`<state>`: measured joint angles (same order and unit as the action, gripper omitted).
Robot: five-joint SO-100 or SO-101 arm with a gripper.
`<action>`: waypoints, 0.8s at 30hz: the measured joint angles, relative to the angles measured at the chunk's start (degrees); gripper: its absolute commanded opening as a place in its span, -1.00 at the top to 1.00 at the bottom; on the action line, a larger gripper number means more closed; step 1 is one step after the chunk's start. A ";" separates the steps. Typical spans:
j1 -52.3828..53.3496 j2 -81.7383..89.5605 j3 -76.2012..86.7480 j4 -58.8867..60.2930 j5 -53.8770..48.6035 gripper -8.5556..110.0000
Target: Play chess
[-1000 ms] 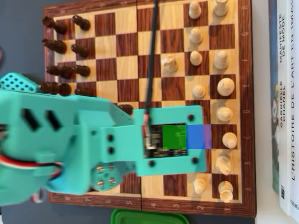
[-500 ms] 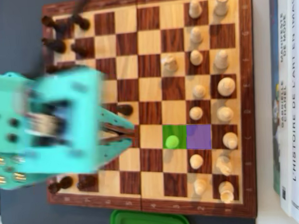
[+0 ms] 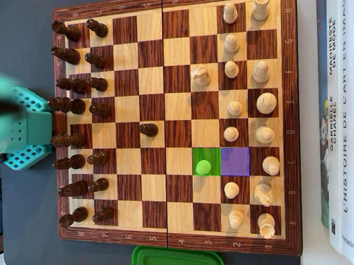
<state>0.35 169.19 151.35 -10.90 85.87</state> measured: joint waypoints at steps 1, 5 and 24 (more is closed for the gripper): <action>-0.62 2.02 2.02 -3.60 0.00 0.86; -0.53 8.70 9.49 -16.26 0.00 0.86; 0.18 22.85 23.82 -58.71 0.18 0.86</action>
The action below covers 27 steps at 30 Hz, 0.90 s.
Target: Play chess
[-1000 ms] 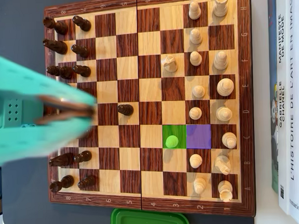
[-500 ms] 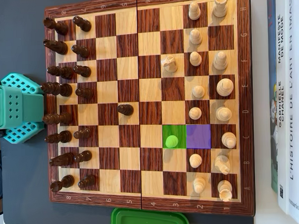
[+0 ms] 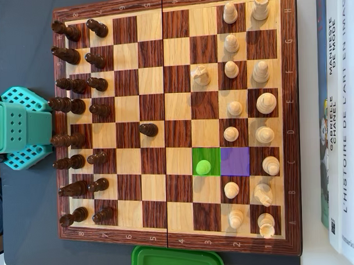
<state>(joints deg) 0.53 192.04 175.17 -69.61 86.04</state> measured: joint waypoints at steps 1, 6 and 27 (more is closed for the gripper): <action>0.00 0.09 0.09 -1.85 0.00 0.86; -0.18 0.00 4.39 -12.04 0.00 0.86; 0.00 0.18 4.66 -33.75 -5.36 0.86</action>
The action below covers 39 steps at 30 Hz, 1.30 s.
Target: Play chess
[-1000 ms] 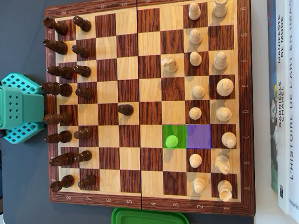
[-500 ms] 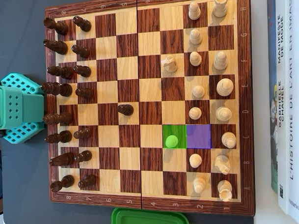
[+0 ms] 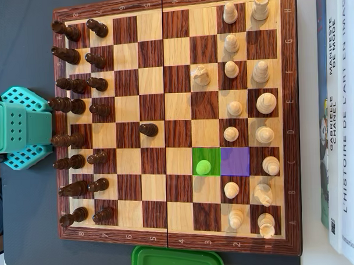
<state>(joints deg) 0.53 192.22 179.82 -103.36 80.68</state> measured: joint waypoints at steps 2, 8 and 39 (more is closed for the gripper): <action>-0.26 0.00 0.00 0.00 0.00 0.86; -0.35 0.00 0.09 0.00 1.67 0.86; -0.26 0.00 0.09 0.00 1.85 0.86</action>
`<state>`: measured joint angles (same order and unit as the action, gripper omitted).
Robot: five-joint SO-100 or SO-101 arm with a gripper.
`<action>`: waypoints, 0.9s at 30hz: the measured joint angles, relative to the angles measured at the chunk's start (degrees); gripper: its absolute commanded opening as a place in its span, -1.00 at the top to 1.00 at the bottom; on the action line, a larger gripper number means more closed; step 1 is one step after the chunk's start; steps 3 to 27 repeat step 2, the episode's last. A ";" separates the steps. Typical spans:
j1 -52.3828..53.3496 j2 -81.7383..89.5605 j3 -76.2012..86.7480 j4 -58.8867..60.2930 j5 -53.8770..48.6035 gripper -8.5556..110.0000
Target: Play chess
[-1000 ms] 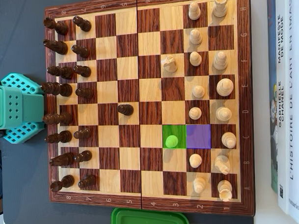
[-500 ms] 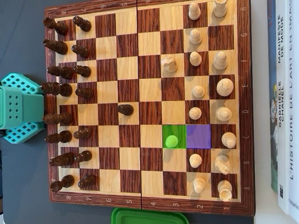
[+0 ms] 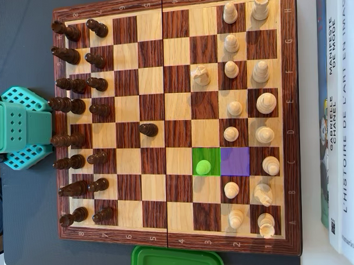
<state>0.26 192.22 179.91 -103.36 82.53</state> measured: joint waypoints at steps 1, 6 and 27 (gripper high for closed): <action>0.00 0.00 0.00 0.00 0.00 0.86; 0.00 0.00 0.00 0.00 0.00 0.86; 0.00 0.00 0.00 0.00 0.00 0.86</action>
